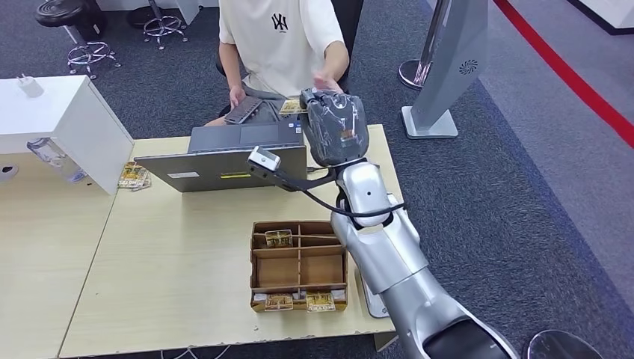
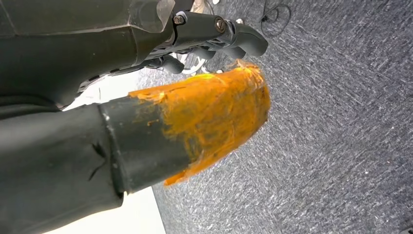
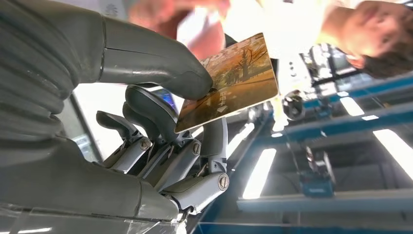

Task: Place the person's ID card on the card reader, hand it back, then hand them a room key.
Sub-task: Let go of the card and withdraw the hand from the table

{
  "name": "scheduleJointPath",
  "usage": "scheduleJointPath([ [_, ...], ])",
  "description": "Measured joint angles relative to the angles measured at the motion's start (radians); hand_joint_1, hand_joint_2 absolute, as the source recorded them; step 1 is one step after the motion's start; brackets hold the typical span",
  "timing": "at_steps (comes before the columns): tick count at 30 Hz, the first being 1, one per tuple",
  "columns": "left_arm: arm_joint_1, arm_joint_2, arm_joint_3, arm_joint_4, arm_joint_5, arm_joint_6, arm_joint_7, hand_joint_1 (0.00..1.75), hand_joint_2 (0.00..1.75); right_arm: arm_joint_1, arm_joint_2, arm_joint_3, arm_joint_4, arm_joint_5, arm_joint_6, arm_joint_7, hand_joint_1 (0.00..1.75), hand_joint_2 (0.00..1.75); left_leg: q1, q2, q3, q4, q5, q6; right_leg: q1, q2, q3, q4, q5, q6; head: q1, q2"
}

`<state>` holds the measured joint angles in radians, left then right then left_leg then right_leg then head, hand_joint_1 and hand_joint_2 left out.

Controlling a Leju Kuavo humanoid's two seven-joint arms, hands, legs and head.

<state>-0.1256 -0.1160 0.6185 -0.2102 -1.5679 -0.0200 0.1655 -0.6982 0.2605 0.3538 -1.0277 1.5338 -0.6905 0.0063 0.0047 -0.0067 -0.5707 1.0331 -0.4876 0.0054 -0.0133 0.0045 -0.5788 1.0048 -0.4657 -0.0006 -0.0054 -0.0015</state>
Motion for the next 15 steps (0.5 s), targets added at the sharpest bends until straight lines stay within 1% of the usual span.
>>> scheduleJointPath([
  [3,-0.002,0.000,-0.009,0.000,0.000,-0.001,0.002,0.00,0.00,-0.043,-0.005,0.002,0.073,0.016,0.000,0.039,1.75,1.75,0.000,0.000,0.000,0.000,0.000,0.000,0.000,0.000,0.000,0.000,0.000,0.000,0.000,0.000],
  [4,-0.002,0.000,-0.012,0.000,0.000,-0.001,0.002,0.00,0.00,-0.053,-0.007,0.003,0.093,0.018,0.000,0.050,1.66,1.75,0.000,0.000,0.000,0.000,0.000,0.000,0.000,0.000,0.000,0.000,0.000,0.000,0.000,0.000],
  [6,-0.002,0.000,-0.016,0.000,0.000,-0.001,0.002,0.00,0.00,-0.070,-0.013,0.007,0.126,0.019,0.000,0.072,0.79,1.75,0.000,0.000,0.000,0.000,0.000,0.000,0.000,0.000,0.000,0.000,0.000,0.000,0.000,0.000],
  [7,-0.002,0.000,-0.017,0.000,0.000,-0.001,0.002,0.00,0.00,-0.077,-0.016,0.011,0.140,0.019,0.000,0.084,0.36,1.31,0.000,0.000,0.000,0.000,0.000,0.000,0.000,0.000,0.000,0.000,0.000,0.000,0.000,0.000],
  [8,-0.002,0.000,-0.018,0.000,0.000,-0.001,0.002,0.00,0.00,-0.082,-0.020,0.016,0.154,0.019,0.000,0.097,0.00,0.87,0.000,0.000,0.000,0.000,0.000,0.000,0.000,0.000,0.000,0.000,0.000,0.000,0.000,0.000],
  [10,-0.002,0.000,-0.019,0.000,0.000,-0.001,0.002,0.00,0.00,-0.088,-0.027,0.024,0.175,0.019,0.000,0.122,0.00,0.00,0.000,0.000,0.000,0.000,0.000,0.000,0.000,0.000,0.000,0.000,0.000,0.000,0.000,0.000],
  [13,-0.002,0.000,-0.019,0.000,0.001,-0.001,0.002,0.00,0.00,-0.088,-0.035,0.026,0.191,0.015,0.000,0.136,0.00,0.00,0.000,0.000,0.000,0.000,0.000,0.000,0.000,0.000,0.000,0.000,0.000,0.000,0.000,0.000],
  [15,-0.002,0.000,-0.019,0.000,0.002,-0.001,0.003,0.00,0.00,-0.082,-0.039,0.027,0.191,0.007,0.000,0.126,0.00,0.00,0.000,0.000,0.000,0.000,0.000,0.000,0.000,0.000,0.000,0.000,0.000,0.000,0.000,0.000],
])
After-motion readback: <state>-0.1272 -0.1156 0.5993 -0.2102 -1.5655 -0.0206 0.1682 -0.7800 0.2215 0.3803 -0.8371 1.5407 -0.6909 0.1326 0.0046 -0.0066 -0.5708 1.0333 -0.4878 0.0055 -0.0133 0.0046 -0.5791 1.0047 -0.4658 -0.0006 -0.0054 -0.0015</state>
